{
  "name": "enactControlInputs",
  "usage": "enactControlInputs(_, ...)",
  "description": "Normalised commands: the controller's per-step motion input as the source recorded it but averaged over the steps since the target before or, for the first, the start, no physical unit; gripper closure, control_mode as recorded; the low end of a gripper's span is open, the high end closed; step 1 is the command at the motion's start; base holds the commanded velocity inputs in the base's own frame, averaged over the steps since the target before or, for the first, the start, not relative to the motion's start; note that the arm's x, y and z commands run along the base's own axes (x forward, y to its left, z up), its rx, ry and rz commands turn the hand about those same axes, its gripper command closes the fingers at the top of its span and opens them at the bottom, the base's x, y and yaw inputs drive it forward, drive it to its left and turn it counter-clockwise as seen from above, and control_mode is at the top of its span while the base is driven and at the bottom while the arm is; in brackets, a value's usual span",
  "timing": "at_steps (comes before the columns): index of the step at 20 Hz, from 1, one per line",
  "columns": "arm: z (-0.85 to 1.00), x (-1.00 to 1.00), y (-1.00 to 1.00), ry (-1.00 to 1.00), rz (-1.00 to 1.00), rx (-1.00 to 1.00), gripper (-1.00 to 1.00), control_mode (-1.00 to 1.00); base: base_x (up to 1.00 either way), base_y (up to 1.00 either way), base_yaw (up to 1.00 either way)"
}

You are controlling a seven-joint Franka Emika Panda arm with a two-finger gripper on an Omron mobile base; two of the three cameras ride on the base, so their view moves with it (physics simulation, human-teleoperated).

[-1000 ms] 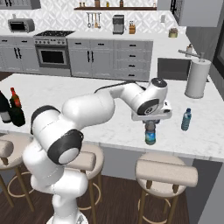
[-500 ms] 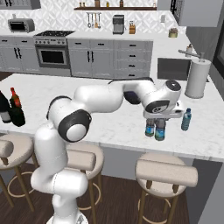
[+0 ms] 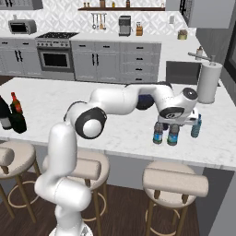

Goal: Move the plastic bottles in the middle to the plastics group, and the glass bottles in the middle to the glass group.

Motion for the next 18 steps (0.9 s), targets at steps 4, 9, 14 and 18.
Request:
enactControlInputs(4, -0.4, 0.35, 0.0, -0.03, -0.11, 0.01, 1.0, -1.0, 0.0, 0.0, 0.0)
enactControlInputs(9, -0.36, 0.31, -0.02, 0.0, -0.1, 0.0, 1.0, -1.0, 0.0, 0.0, 0.0)
enactControlInputs(14, -0.41, 0.13, 0.02, 0.0, -0.09, 0.0, 1.0, -1.0, 0.0, 0.0, 0.0)
enactControlInputs(18, -0.34, 0.11, 0.0, 0.0, -0.06, 0.0, 1.0, -1.0, 0.0, 0.0, 0.0)
